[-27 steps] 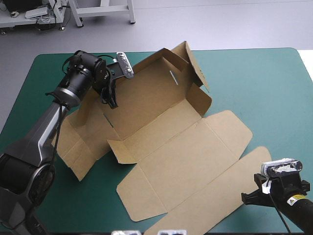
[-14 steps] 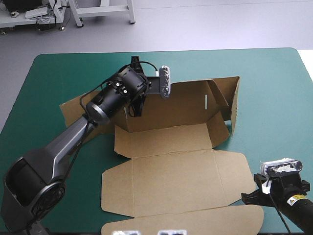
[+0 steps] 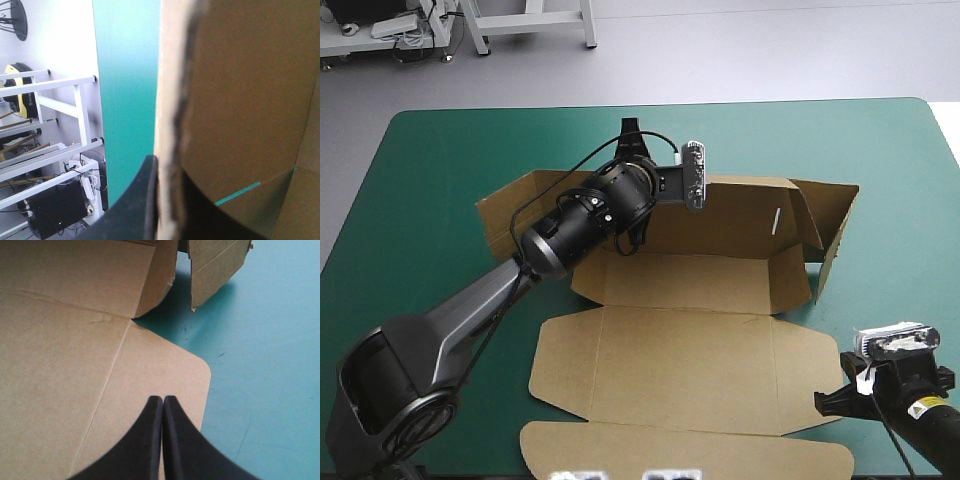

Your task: Fold the box

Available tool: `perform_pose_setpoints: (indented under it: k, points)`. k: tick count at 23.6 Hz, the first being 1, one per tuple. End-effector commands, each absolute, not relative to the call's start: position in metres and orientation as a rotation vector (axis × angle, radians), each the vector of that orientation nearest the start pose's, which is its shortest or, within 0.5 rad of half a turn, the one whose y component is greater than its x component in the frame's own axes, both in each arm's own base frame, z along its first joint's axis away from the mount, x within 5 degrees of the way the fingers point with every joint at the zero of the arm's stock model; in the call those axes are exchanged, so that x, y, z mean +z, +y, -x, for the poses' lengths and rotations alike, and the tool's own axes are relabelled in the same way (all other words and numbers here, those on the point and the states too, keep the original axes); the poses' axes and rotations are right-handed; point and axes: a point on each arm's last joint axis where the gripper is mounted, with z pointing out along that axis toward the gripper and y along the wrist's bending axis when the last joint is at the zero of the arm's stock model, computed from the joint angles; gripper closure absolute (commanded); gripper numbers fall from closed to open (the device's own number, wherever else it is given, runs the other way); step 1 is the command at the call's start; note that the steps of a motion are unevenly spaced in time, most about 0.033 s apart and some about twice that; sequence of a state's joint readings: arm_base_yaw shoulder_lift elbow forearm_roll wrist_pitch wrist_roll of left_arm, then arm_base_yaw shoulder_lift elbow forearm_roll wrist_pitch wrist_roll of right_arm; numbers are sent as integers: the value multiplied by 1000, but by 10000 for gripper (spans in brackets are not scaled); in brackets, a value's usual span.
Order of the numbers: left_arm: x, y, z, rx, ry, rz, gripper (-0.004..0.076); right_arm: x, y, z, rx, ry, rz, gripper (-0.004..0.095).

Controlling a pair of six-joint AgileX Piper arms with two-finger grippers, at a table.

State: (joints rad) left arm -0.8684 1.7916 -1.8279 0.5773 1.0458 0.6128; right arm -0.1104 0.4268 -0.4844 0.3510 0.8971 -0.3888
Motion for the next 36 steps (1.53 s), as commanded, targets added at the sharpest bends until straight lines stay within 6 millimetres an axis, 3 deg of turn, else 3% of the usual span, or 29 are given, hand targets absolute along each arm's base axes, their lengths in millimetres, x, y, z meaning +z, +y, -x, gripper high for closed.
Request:
perform_pose_setpoints:
  k: [1,8,15,18,24,27,31,34,36]
  points:
    - [423,-275,-276,586,1545,-1513,733,288,16,-76,156,2173,188,921]
    - [400,-282,-266,715,1540,-1395,733,288,17,-76,185,2173,158,921]
    - [375,-274,-243,782,1494,-1318,733,298,19,-74,231,2162,107,921]
    - [357,-268,-236,767,1534,-1324,733,320,19,-72,247,2104,76,921]
    - [342,-270,-232,746,1527,-1290,733,373,21,-74,271,1994,76,921]
    - [331,-268,-230,756,1541,-1319,733,407,23,-90,324,2028,90,921]
    - [319,-266,-229,765,1541,-1359,733,458,20,-135,349,2013,105,921]
    - [313,-264,-228,772,1548,-1377,733,475,18,-159,349,2010,111,921]
    - [312,-264,-227,766,1557,-1374,733,483,15,-186,357,2034,113,921]
